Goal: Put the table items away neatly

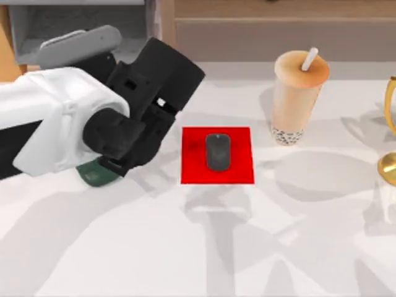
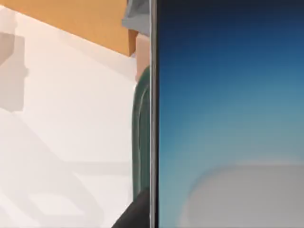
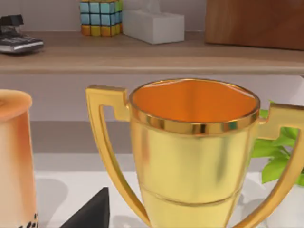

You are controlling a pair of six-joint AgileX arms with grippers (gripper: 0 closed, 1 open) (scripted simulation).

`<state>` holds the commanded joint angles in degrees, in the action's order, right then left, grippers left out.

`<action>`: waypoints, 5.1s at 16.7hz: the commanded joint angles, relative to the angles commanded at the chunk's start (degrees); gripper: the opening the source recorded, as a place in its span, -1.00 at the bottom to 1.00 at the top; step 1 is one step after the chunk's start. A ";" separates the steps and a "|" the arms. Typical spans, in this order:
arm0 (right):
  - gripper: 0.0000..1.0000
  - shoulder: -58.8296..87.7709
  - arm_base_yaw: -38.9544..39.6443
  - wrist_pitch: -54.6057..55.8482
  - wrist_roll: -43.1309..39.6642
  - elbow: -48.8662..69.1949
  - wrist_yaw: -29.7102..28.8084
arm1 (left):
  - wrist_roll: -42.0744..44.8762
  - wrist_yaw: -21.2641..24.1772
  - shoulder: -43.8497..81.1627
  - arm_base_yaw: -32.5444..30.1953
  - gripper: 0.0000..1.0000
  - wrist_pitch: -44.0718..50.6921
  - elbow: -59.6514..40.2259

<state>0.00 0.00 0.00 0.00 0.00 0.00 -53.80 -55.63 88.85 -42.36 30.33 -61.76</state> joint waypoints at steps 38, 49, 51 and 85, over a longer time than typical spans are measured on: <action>1.00 0.00 0.00 0.00 0.00 0.00 0.00 | 12.78 2.91 3.77 7.91 0.51 -16.72 3.21; 1.00 0.00 0.00 0.00 0.00 0.00 0.00 | 12.78 2.91 3.77 7.91 1.00 -16.72 3.21; 1.00 0.00 0.00 0.00 0.00 0.00 0.00 | 12.76 2.90 3.64 7.66 1.00 -16.81 3.17; 1.00 0.00 0.00 0.00 0.00 0.00 0.00 | 41.24 39.06 -60.28 24.44 1.00 -28.44 42.48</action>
<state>0.00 0.00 0.00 0.00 0.00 0.00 -12.55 -16.58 28.57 -17.92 1.88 -19.28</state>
